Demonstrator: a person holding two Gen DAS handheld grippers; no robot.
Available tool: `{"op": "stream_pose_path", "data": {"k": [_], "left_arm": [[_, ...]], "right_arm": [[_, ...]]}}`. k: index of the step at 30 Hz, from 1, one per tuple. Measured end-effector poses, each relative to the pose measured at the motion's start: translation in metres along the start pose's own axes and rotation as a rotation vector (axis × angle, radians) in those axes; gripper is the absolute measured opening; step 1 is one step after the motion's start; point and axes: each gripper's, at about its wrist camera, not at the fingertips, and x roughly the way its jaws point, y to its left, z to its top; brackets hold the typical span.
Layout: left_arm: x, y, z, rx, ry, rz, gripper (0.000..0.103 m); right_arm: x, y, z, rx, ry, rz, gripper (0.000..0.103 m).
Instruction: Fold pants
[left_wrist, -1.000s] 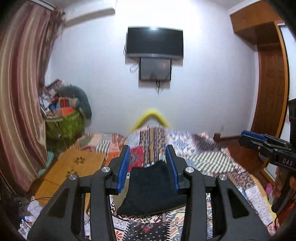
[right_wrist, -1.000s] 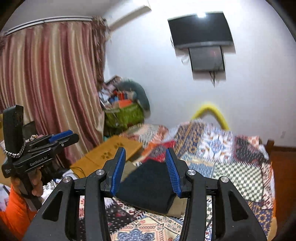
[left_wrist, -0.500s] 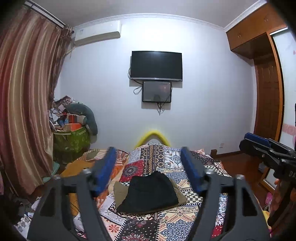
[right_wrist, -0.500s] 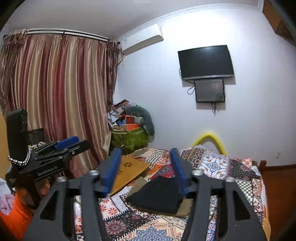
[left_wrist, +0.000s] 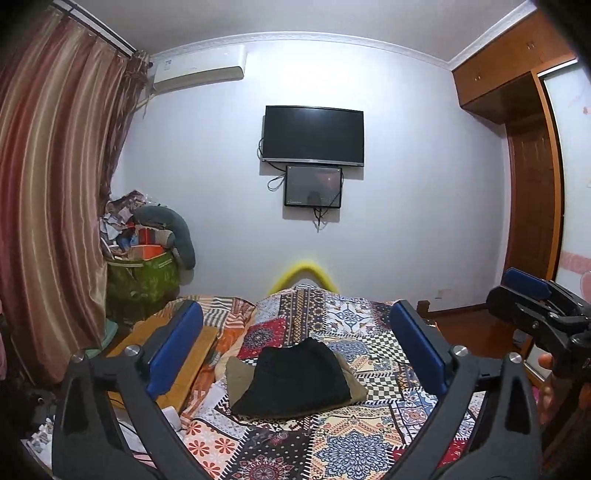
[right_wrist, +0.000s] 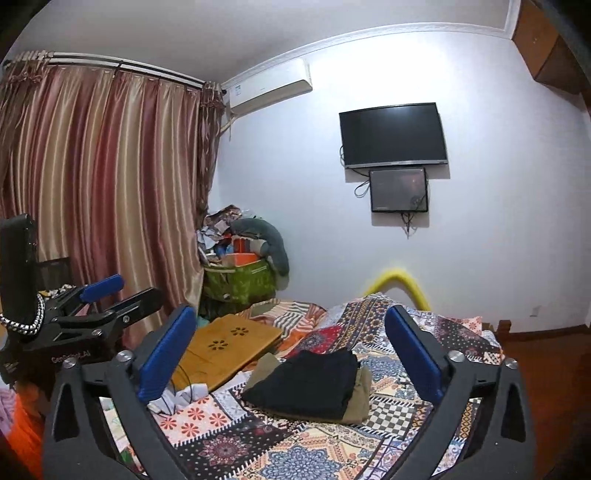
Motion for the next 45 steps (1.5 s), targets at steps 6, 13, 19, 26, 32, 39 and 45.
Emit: {"op": "stream_pose_path", "data": {"k": [6, 13, 19, 26, 32, 39, 45], "left_arm": [[0.002, -0.001, -0.003, 0.003, 0.005, -0.002, 0.102], [0.003, 0.000, -0.003, 0.002, 0.006, -0.002, 0.102], [0.004, -0.001, -0.004, 0.007, 0.006, -0.006, 0.102], [0.005, -0.001, -0.006, 0.009, 0.009, -0.007, 0.102], [0.006, -0.001, -0.007, 0.006, 0.012, -0.012, 0.102], [0.008, -0.002, -0.010, 0.004, 0.020, -0.018, 0.102], [0.008, -0.004, -0.011, 0.005, 0.022, -0.024, 0.102]], "right_arm": [[0.001, -0.001, -0.001, -0.002, 0.019, -0.018, 0.102], [-0.001, -0.001, -0.003, 0.002, 0.024, -0.019, 0.102], [-0.004, -0.002, -0.004, 0.010, 0.024, -0.021, 0.102], [-0.005, -0.002, -0.005, 0.011, 0.024, -0.021, 0.103], [-0.005, -0.002, -0.004, 0.011, 0.026, -0.021, 0.102], [-0.005, -0.001, -0.004, 0.019, 0.032, -0.018, 0.102], [-0.006, -0.002, -0.002, 0.024, 0.035, -0.023, 0.103]]}}
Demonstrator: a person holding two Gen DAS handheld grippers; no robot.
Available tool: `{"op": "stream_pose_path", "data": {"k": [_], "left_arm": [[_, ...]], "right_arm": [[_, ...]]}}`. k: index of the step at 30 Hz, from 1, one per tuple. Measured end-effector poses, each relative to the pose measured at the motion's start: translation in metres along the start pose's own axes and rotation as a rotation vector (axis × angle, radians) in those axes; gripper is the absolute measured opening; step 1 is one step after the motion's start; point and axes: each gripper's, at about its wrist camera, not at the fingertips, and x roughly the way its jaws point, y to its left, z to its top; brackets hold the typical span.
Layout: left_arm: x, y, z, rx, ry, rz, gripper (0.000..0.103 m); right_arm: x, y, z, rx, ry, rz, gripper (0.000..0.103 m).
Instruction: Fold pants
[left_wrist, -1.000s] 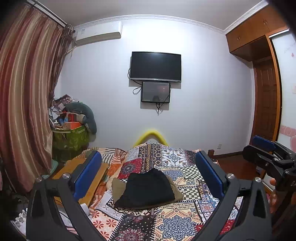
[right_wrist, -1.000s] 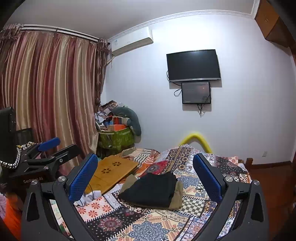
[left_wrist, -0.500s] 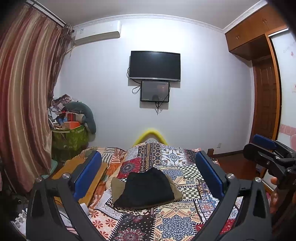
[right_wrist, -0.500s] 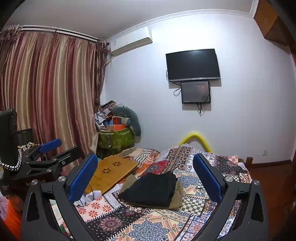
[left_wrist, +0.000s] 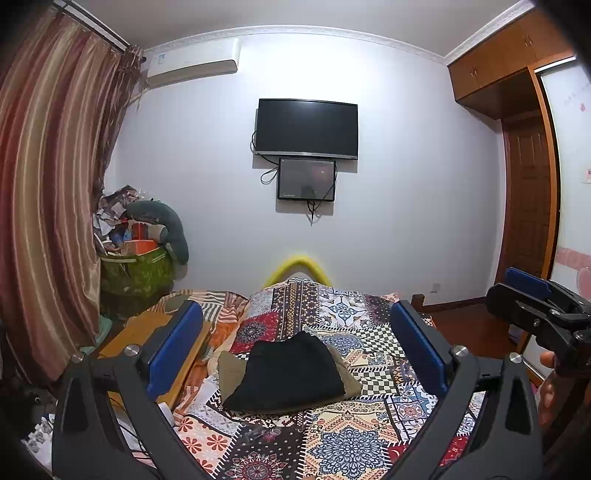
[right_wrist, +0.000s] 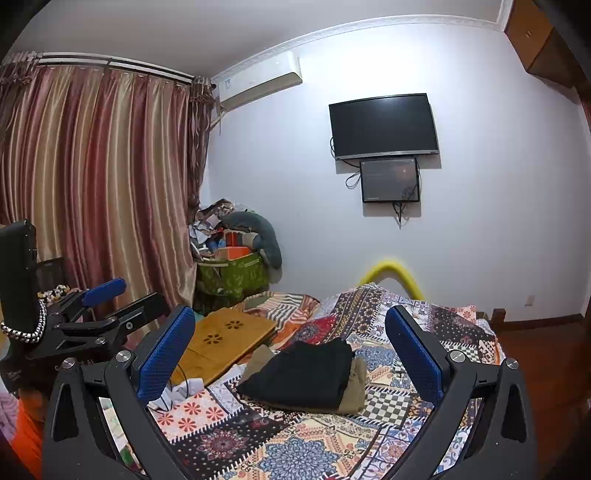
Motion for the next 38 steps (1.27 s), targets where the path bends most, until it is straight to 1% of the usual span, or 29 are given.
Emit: {"op": "stream_pose_path", "data": {"k": [15, 24, 30, 38], "left_arm": [[-0.0009, 0.0018, 0.0063, -0.017, 0.004, -0.014, 0.102], [-0.0032, -0.0013, 0.0057, -0.006, 0.004, -0.023, 0.102], [-0.0022, -0.0024, 0.0056, -0.020, 0.013, -0.037, 0.102], [-0.0037, -0.0032, 0.0052, -0.003, 0.010, -0.035, 0.102]], "right_arm": [[-0.0002, -0.0006, -0.0002, 0.005, 0.002, -0.002, 0.103], [0.0001, 0.0001, 0.0004, 0.005, 0.008, 0.001, 0.103], [0.0007, 0.0004, 0.0004, 0.007, 0.009, 0.000, 0.103], [0.0001, 0.0003, 0.0004, 0.011, 0.009, 0.000, 0.103]]}}
